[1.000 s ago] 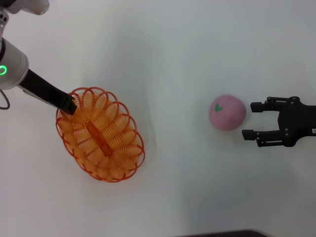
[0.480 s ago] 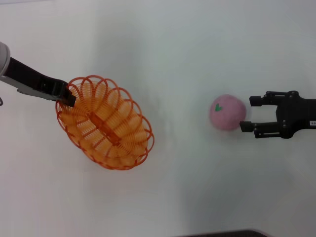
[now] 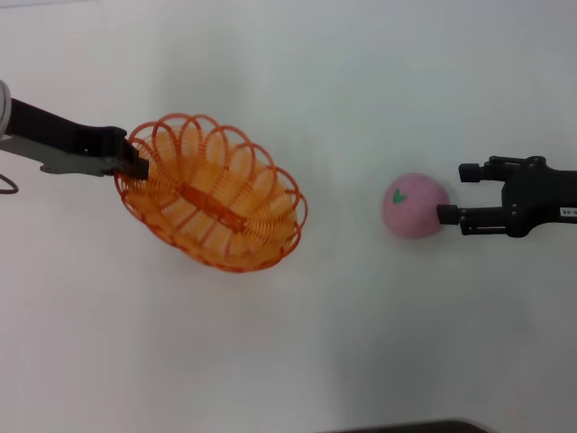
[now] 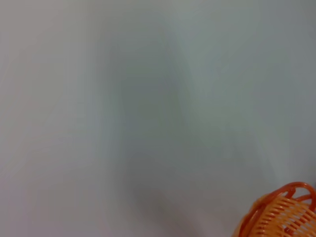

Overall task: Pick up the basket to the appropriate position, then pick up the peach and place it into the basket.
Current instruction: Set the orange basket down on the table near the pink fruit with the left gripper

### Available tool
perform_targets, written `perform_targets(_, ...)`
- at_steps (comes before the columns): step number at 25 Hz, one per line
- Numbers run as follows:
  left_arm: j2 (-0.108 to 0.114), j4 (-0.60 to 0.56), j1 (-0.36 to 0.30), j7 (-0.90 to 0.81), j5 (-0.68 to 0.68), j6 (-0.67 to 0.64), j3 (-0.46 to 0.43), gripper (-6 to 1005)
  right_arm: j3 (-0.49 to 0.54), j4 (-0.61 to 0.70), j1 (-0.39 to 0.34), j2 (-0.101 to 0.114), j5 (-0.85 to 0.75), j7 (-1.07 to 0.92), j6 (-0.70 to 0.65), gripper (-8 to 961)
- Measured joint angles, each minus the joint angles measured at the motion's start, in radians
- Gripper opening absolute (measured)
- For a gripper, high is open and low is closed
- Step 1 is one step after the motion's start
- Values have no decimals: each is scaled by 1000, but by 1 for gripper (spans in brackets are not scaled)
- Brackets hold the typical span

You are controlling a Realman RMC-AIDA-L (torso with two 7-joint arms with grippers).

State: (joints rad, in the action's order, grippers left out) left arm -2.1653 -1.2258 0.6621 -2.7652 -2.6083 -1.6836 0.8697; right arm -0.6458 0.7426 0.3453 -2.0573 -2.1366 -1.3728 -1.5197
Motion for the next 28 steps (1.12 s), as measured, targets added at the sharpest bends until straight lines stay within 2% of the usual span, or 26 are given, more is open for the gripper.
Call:
perform_targets(8, -7, 5, -60, -65, 104, 45, 36, 73, 10, -1, 0, -12, 3, -20, 3, 849)
perform_targets(16, -10, -29, -171, -156, 238, 104, 71, 73, 38, -2, 5, -17, 3, -41, 3, 849)
perform_targets(22, -10, -38, -213, -183, 260, 125, 119, 74, 56, -2, 7, -23, 3, -41, 0, 848)
perform_targets(28, -10, -73, -288, -213, 294, 177, 174, 74, 66, -2, 9, -25, 3, -51, -3, 848)
